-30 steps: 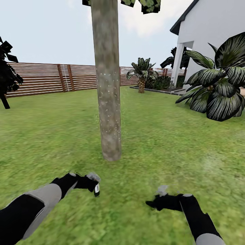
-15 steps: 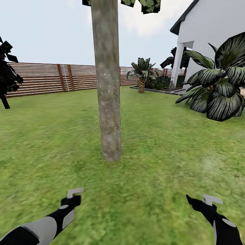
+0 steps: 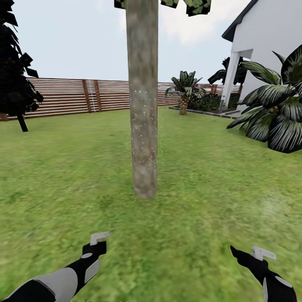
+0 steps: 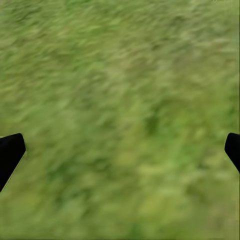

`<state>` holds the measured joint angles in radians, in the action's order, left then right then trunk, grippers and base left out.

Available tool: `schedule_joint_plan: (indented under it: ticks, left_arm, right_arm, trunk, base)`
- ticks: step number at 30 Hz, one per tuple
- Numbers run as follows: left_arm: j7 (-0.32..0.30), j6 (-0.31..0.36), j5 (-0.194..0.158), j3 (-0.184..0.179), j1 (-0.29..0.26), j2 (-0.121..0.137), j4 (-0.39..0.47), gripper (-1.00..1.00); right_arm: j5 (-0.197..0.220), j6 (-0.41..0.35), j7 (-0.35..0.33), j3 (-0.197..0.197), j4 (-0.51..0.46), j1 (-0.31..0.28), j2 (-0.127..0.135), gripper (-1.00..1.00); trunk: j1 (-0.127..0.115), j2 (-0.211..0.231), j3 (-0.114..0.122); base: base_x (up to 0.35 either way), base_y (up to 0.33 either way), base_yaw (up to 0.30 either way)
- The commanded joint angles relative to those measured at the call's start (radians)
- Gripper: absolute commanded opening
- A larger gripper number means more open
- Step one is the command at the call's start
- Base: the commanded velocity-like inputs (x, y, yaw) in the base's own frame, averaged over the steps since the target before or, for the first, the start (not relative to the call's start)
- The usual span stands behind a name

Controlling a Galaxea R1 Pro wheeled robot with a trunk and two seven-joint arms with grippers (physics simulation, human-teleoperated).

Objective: In the garden, pick up the pesticide atomizer on the floor and spray pesticide onto both trees until each tree trunk is fully covered.

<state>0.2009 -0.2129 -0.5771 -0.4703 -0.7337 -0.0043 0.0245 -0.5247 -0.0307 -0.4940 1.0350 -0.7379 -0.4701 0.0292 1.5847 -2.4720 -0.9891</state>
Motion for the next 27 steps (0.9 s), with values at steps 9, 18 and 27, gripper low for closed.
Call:
schedule_joint_plan:
  ticks: [9,18,27]
  left_arm:
    - [0.001,0.000,-0.001,0.001,0.002,0.000,0.000,-1.00]
    - [0.002,-0.002,-0.001,0.001,0.002,0.003,0.000,-1.00]
    - [0.002,-0.002,-0.001,0.001,0.002,0.005,0.000,-1.00]
  right_arm:
    - [0.000,0.000,0.000,0.000,0.000,0.000,0.000,1.00]
    - [0.001,0.000,0.000,-0.001,-0.003,0.000,-0.010,1.00]
    - [-0.003,0.374,-0.001,-0.004,0.000,0.000,-0.014,1.00]
  trunk:
    - [0.000,0.000,0.000]
    - [0.000,0.000,0.000]
    - [0.000,0.000,-0.003]
  base:
    - [0.000,0.000,0.261]
    - [0.000,0.000,0.268]
    - [0.000,0.000,0.278]
